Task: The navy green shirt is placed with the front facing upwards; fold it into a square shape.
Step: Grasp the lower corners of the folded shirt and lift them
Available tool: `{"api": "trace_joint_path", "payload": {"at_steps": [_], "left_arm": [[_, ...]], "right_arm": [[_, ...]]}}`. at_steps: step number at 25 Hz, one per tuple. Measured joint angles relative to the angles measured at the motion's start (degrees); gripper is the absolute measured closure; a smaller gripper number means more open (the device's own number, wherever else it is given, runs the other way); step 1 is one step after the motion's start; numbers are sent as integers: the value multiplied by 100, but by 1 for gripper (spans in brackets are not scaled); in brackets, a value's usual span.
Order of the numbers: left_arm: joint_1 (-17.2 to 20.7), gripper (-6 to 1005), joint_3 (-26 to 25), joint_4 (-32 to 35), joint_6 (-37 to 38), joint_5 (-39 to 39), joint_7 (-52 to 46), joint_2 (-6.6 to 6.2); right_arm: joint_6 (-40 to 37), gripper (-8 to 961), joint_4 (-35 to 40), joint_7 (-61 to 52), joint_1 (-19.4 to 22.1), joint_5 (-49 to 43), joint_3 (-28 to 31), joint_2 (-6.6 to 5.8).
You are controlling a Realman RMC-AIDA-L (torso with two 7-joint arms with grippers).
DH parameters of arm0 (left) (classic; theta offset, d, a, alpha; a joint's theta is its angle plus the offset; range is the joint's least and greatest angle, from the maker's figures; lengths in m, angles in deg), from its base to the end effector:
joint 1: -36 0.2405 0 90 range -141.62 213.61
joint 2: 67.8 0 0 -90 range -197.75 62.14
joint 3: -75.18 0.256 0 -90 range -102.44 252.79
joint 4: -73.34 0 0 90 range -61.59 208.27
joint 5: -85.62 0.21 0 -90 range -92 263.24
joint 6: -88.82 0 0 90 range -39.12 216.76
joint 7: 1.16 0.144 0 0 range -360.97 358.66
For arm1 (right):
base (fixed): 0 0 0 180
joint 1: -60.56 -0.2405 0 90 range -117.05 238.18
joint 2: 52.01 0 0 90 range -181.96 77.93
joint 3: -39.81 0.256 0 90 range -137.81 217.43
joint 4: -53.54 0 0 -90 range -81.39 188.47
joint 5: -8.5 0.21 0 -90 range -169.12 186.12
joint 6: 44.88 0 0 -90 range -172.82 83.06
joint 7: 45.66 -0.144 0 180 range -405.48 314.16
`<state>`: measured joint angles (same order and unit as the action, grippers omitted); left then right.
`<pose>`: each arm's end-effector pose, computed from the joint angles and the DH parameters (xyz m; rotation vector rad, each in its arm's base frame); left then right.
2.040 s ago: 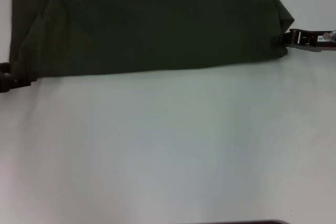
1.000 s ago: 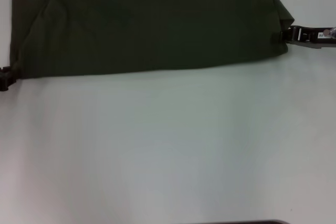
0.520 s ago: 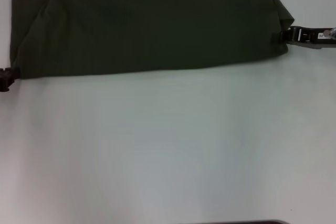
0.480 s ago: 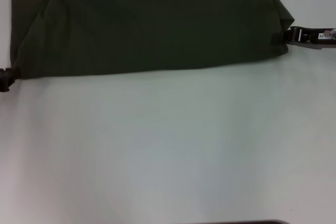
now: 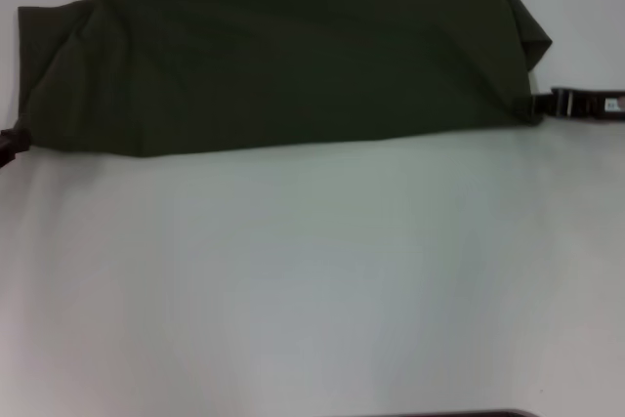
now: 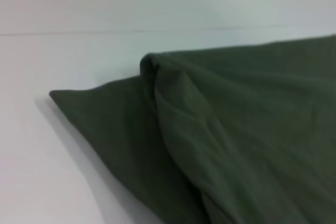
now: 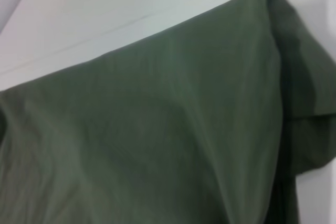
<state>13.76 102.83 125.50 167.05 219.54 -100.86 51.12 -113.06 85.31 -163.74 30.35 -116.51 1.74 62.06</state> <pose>-0.3623 0.3100 0.0672 -2.2534 -1.1354 -0.2483 0.3411 0.3508 0.0195 -2.1471 1.5780 0.4246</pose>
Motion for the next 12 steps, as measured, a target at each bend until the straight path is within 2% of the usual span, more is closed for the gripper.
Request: {"api": "trace_joint_path", "payload": {"at_steps": [4,12], "left_arm": [[90,964,-147,13,278,-47,70,-68],[352,961,-158,170,753,-11,161,-92]], "right_arm": [[-372,941,5,429,208,11,168,0],[-1326,942,198,967,764,45,946,61]]}}
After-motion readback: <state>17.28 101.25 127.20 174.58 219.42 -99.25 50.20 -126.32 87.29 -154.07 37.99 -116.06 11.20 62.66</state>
